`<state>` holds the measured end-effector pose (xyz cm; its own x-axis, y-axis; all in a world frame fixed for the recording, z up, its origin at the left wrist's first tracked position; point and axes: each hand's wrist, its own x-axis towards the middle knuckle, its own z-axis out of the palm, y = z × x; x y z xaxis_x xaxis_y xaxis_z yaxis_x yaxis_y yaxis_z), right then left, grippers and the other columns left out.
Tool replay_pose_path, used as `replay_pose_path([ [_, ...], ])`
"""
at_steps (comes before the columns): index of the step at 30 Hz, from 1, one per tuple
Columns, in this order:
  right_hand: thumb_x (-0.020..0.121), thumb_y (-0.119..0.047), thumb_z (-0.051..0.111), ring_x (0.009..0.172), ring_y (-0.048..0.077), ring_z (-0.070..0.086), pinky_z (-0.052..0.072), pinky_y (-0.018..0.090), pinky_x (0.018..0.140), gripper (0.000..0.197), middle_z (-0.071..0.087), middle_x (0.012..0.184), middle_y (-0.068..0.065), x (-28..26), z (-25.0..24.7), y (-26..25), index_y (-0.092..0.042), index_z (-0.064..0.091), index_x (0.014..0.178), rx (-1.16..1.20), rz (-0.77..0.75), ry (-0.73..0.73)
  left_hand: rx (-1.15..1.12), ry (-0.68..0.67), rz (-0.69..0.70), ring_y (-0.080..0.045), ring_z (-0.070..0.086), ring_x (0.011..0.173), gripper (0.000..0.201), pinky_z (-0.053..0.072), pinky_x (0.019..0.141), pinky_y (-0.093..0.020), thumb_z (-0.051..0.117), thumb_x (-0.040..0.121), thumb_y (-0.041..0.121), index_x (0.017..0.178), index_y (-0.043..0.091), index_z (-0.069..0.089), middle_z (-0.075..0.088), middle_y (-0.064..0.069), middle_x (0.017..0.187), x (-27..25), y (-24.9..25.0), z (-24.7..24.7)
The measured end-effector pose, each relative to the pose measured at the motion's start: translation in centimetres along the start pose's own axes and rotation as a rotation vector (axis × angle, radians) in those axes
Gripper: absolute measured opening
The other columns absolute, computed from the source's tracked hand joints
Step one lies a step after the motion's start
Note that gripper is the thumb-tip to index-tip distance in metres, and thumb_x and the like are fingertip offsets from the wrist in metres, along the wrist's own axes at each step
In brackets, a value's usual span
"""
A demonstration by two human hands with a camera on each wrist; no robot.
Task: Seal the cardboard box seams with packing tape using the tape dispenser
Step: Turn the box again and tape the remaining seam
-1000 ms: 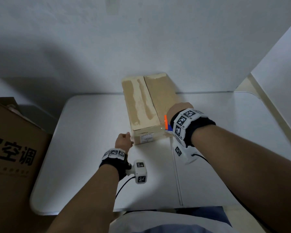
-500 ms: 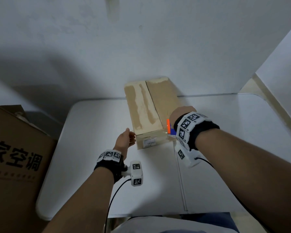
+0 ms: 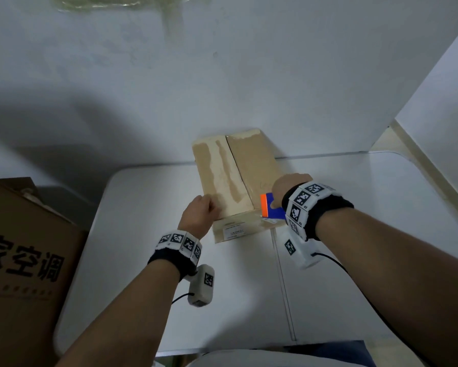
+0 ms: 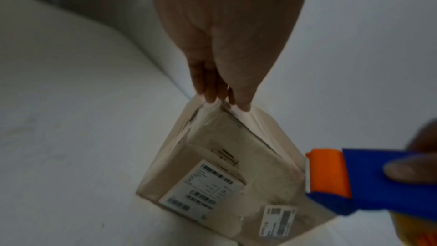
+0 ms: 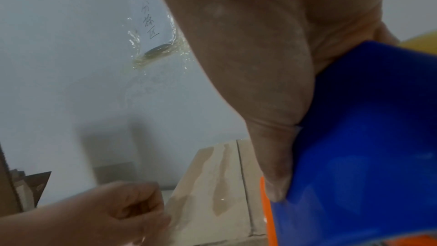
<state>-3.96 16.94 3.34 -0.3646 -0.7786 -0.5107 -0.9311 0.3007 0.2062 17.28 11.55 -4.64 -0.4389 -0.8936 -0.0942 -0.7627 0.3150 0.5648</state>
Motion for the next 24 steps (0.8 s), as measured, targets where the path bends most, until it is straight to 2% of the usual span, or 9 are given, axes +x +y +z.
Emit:
replay_pose_path([
  [2,0.082,-0.054,0.062,0.102,0.028,0.06,0.042,0.031,0.078,0.05,0.058,0.101,0.006,-0.6,-0.6,0.5,-0.01,0.059,0.107,0.03,0.033,-0.081,0.098,-0.015,0.131,-0.016,0.046,0.073,0.025,0.035,0.065,-0.027,0.059,0.088,0.037,0.079,0.019,0.045,0.046,0.004,0.081,0.9,1.0,0.1],
  [4,0.088,-0.049,0.058,0.091,0.023,0.059,0.039,0.03,0.071,0.045,0.059,0.098,0.006,-1.4,-1.2,1.3,-0.01,0.062,0.11,0.059,0.013,-0.078,0.203,-0.182,0.244,-0.019,0.05,0.078,0.025,0.04,0.067,-0.03,0.061,0.087,0.038,0.083,0.019,0.045,0.048,0.002,0.085,1.5,2.0,0.9],
  [6,0.09,-0.051,0.055,0.081,0.02,0.055,0.04,0.029,0.069,0.048,0.061,0.096,0.006,-2.7,-1.8,2.0,-0.009,0.063,0.111,0.051,-0.016,-0.076,0.326,-0.294,0.309,-0.024,0.053,0.085,0.022,0.047,0.072,-0.036,0.061,0.087,0.034,0.088,0.017,0.046,0.051,-0.003,0.091,2.1,2.7,1.2],
  [9,0.086,-0.06,0.054,0.065,0.016,0.051,0.037,0.026,0.054,0.053,0.054,0.075,0.001,-2.7,-1.4,2.2,-0.009,0.061,0.102,0.053,-0.023,-0.063,0.41,-0.339,0.37,-0.022,0.052,0.08,0.019,0.046,0.072,-0.035,0.059,0.088,0.031,0.088,0.016,0.047,0.052,-0.004,0.089,2.9,2.6,0.5],
  [11,0.083,-0.062,0.057,0.068,0.017,0.052,0.035,0.024,0.05,0.058,0.055,0.075,0.001,-2.6,-1.1,2.0,-0.009,0.061,0.106,0.068,-0.058,-0.063,0.439,-0.351,0.378,-0.02,0.05,0.077,0.02,0.043,0.069,-0.031,0.059,0.087,0.031,0.083,0.018,0.045,0.05,-0.001,0.087,3.2,1.7,-0.4],
  [13,0.083,-0.062,0.058,0.077,0.02,0.054,0.042,0.026,0.059,0.061,0.059,0.085,0.004,-2.2,-0.8,1.1,-0.007,0.061,0.11,0.091,-0.114,-0.067,0.461,-0.35,0.373,-0.018,0.051,0.077,0.02,0.042,0.069,-0.028,0.06,0.086,0.032,0.08,0.02,0.045,0.052,0.0,0.087,3.6,0.2,-1.6],
  [15,0.084,-0.061,0.057,0.079,0.021,0.054,0.045,0.029,0.067,0.064,0.056,0.083,0.005,-1.9,-0.5,-0.3,-0.005,0.06,0.113,0.138,-0.161,-0.1,0.494,-0.359,0.354,-0.016,0.052,0.077,0.02,0.041,0.069,-0.027,0.061,0.085,0.033,0.08,0.021,0.046,0.052,0.002,0.087,3.8,-1.6,-3.0],
  [19,0.089,-0.054,0.054,0.085,0.019,0.048,0.033,0.022,0.052,0.06,0.05,0.092,0.007,-1.9,-1.0,-2.5,-0.003,0.055,0.12,0.116,-0.273,-0.172,0.534,-0.399,0.316,-0.017,0.053,0.079,0.021,0.044,0.069,-0.029,0.063,0.083,0.034,0.081,0.019,0.048,0.053,0.001,0.09,4.0,-3.3,-4.8],
  [24,0.081,-0.064,0.057,0.072,0.018,0.052,0.035,0.024,0.052,0.054,0.051,0.069,0.0,-1.0,-1.1,-2.4,-0.01,0.052,0.083,0.16,-0.232,-0.168,0.544,-0.421,0.335,-0.017,0.051,0.077,0.023,0.045,0.069,-0.03,0.062,0.083,0.036,0.079,0.021,0.045,0.051,0.002,0.085,4.1,-1.2,-3.4],
])
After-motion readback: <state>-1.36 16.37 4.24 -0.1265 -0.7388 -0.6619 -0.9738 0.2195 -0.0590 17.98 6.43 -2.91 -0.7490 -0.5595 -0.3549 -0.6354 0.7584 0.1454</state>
